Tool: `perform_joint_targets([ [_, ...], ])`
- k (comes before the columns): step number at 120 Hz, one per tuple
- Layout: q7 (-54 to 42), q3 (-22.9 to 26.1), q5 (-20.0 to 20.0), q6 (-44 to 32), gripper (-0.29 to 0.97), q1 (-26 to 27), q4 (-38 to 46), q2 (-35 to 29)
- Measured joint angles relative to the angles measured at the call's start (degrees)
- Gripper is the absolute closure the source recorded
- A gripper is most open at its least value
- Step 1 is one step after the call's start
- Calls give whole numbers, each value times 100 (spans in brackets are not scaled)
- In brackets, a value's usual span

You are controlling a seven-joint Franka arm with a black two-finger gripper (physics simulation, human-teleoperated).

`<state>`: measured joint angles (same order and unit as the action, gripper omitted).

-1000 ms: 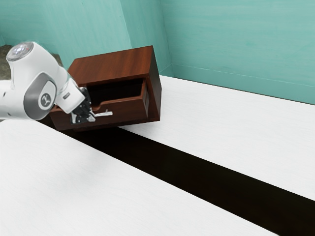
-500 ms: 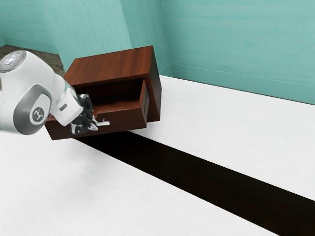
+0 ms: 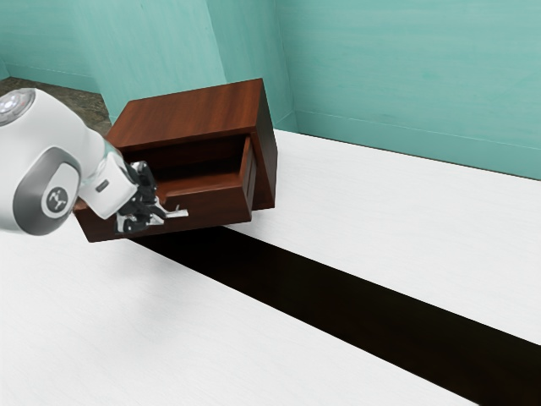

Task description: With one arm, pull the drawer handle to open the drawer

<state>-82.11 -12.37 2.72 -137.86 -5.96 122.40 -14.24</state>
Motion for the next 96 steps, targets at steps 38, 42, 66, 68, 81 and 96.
perform_joint_targets([
  [38,43,-2,-41,1844,46,-42,-1253,41],
  [42,46,-7,-53,2257,39,-24,-1619,178],
  [66,206,90,-66,4581,15,119,-3238,1035],
  [68,255,99,-61,4707,14,147,-3286,1045],
  [81,544,102,-51,5319,9,269,-3404,1062],
  [96,807,110,-62,5719,5,181,-3421,1046],
])
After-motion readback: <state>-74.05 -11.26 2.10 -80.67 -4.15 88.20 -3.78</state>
